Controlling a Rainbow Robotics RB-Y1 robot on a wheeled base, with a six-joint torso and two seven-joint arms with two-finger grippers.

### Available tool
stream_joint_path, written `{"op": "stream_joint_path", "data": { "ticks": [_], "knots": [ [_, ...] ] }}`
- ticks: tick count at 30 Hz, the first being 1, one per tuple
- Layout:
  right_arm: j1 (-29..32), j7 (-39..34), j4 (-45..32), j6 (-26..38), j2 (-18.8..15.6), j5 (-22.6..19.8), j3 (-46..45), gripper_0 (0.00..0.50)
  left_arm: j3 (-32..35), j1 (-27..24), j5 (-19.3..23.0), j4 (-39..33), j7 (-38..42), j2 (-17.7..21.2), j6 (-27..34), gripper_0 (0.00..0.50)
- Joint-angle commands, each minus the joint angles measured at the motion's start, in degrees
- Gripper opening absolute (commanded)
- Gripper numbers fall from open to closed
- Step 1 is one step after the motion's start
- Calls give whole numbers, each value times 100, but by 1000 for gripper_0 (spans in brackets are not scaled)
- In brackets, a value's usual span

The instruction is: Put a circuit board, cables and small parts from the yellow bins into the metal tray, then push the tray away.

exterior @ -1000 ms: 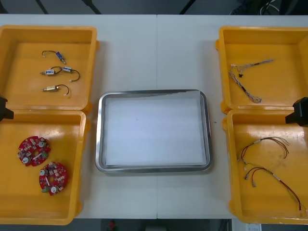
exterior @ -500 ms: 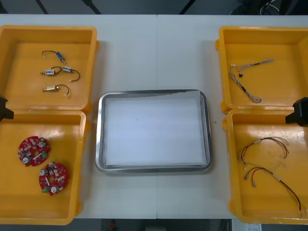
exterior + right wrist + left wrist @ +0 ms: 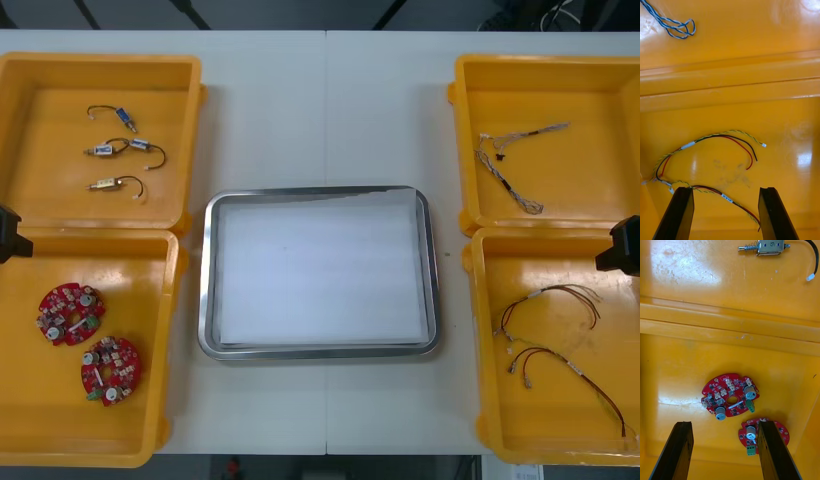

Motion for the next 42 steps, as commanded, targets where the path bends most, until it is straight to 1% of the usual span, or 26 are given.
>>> {"op": "stream_joint_path", "data": {
  "ticks": [1, 6, 11, 14, 17, 19, 20, 22, 25, 27, 30, 31, 34, 38, 42],
  "knots": [
    [222, 409, -26, 42, -223, -69, 8, 500, 0, 152, -63, 7, -605, 171, -22, 500],
    [415, 1235, -26, 24, -302, -139, 8, 500, 0, 363, -177, 7, -640, 171, -66, 500],
    [591, 2061, -26, 16, -293, -201, 0, 500, 0, 636, -274, -10, -728, 171, -303, 500],
    [696, 2439, -26, -55, -293, -227, 0, 500, 0, 767, -292, -28, -763, 171, -400, 500],
    [916, 2958, -26, -248, -293, -254, 8, 500, 0, 987, -371, -116, -912, 171, -584, 500],
    [1039, 3195, -26, -389, -293, -262, 8, 500, -9, 1084, -388, -142, -991, 171, -663, 500],
    [1039, 3195, -26, -389, -293, -262, 8, 500, -9, 1084, -388, -142, -991, 171, -663, 500],
    [1233, 3652, -26, -643, -293, -297, 44, 500, -9, 1277, -388, -168, -1035, 171, -813, 500],
    [1364, 3977, -26, -828, -293, -315, 140, 500, -9, 1488, -397, -186, -1106, 171, -1041, 500],
    [1452, 4135, -26, -1013, -284, -315, 254, 500, -53, 1594, -406, -204, -1141, 144, -1217, 500],
    [1549, 4144, -26, -1197, -284, -306, 360, 500, -202, 1602, -502, -204, -1158, 135, -1340, 500],
    [1611, 4162, -26, -1355, -293, -306, 474, 500, -334, 1602, -643, -204, -1158, 135, -1489, 500],
    [1690, 4215, -26, -1566, -293, -289, 624, 500, -598, 1594, -854, -186, -1106, 135, -1788, 500],
    [1813, 4259, -26, -1733, -293, -289, 703, 500, -791, 1594, -889, -116, -1071, 127, -2043, 500],
    [1945, 4311, -26, -1821, -293, -262, 738, 500, -967, 1594, -1056, -107, -1018, 127, -2228, 500]
  ]
}}
